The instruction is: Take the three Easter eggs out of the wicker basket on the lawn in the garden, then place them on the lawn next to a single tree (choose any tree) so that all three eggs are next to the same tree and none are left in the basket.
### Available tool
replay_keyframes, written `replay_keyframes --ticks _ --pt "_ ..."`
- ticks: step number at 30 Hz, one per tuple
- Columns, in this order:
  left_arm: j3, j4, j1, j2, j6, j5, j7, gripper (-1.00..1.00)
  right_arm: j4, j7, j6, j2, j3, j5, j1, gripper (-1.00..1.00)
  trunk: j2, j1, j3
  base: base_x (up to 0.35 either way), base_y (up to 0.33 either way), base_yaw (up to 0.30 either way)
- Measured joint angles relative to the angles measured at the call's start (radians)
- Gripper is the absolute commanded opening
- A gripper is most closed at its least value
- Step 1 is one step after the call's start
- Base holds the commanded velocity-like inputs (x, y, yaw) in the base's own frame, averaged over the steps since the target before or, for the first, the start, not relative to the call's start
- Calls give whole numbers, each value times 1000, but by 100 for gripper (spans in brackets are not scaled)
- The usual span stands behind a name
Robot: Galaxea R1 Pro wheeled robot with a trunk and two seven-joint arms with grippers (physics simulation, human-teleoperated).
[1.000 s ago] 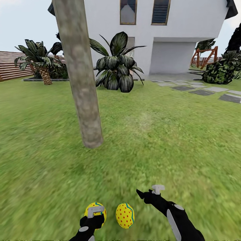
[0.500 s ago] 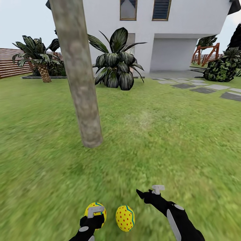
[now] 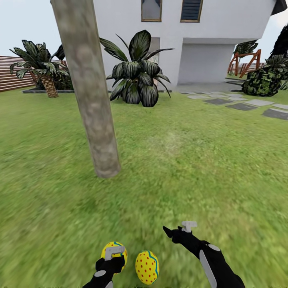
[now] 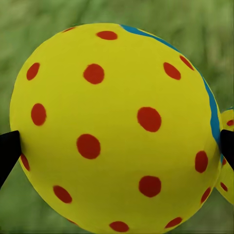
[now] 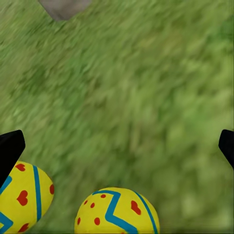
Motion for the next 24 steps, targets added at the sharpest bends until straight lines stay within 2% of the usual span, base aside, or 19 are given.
replay_keyframes --ticks 3,24 --pt "0 0 0 0 0 0 0 -100 -1 0 0 0 0 0 0 100 0 0 -4 0 0 -1" --pt "-1 3 0 -1 -1 -2 7 -100 -1 0 0 0 0 1 0 100 -5 10 -85 0 0 0"
